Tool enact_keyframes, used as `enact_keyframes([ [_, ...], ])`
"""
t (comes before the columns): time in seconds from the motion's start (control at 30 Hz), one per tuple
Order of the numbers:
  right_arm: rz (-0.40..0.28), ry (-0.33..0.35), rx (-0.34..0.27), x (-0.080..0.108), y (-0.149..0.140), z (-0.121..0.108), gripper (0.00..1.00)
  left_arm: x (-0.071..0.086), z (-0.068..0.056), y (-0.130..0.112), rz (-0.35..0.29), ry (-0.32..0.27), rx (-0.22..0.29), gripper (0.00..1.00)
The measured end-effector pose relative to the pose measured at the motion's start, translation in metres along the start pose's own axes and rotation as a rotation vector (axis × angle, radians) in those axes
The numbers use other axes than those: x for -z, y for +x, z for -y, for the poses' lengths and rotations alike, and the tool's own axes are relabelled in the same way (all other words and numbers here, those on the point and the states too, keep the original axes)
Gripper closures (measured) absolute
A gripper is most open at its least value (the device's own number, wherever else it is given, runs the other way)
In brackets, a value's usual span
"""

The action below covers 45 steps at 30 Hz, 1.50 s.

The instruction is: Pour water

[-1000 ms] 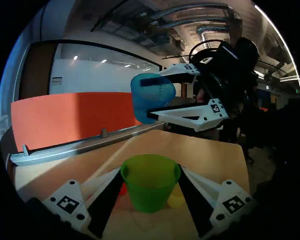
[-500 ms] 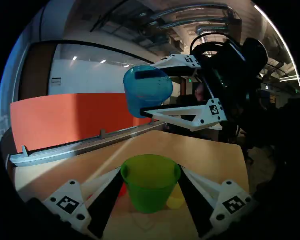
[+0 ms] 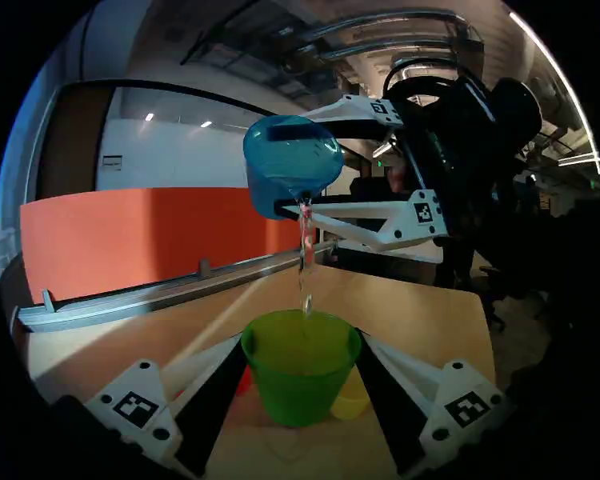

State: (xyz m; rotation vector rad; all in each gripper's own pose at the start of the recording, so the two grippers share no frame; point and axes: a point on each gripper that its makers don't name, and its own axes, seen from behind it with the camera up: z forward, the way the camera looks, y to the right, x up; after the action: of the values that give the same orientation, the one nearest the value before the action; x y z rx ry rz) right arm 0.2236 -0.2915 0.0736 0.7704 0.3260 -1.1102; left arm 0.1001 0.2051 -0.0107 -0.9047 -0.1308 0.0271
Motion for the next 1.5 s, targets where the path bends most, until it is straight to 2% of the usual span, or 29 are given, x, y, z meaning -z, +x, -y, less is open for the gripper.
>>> enact_keyframes([
  [1.5, 0.005, -0.05, 0.188, -0.003, 0.0, -0.026, 0.12, -0.003, -0.005, 0.0, 0.004, -0.011, -0.008, 0.11],
])
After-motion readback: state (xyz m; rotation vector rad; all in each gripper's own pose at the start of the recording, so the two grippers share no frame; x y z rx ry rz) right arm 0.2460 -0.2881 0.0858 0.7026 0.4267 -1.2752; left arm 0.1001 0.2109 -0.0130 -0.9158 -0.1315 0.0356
